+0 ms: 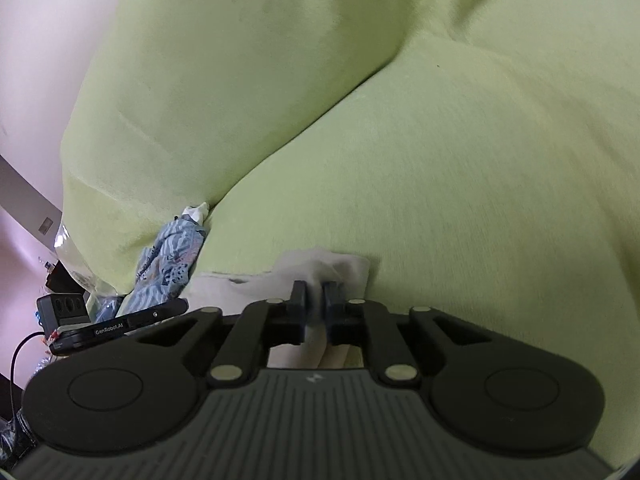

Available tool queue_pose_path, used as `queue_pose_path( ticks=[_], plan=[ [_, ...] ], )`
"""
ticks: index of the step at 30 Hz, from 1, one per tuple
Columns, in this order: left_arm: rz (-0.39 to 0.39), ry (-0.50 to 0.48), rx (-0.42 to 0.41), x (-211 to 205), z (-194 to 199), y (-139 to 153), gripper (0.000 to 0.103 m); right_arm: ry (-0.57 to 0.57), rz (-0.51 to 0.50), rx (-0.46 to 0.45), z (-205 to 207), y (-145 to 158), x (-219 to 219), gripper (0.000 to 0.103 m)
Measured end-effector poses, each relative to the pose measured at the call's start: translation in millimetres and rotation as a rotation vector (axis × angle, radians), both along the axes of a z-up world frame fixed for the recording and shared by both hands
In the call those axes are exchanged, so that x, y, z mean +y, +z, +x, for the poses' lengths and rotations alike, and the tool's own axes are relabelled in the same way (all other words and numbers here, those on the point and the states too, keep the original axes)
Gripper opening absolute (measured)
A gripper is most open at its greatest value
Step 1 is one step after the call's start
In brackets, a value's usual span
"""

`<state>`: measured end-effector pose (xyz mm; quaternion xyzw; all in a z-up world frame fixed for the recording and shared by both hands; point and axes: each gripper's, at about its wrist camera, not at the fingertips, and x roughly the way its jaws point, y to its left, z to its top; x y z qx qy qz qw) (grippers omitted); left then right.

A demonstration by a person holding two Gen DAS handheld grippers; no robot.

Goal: Fold clothes

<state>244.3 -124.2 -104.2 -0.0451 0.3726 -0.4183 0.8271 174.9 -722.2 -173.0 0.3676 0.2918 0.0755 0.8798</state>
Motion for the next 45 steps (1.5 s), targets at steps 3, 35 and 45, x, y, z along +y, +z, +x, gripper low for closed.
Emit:
queue_pose_path(
  ticks=[3, 35, 45],
  plan=[
    [-0.032, 0.014, -0.048, 2.0, -4.5, 7.4, 0.000, 0.011, -0.083, -0.066, -7.4, 15.9, 7.4, 0.006],
    [0.142, -0.422, -0.078, -162.5, -46.2, 7.0, 0.007, 0.115, -0.279, -0.070, -1.9, 11.0, 25.1, 0.009],
    [0.141, -0.250, -0.048, -148.0, -6.7, -6.2, 0.004, 0.152, -0.356, -0.122, 1.1, 21.2, 39.9, 0.011]
  ],
)
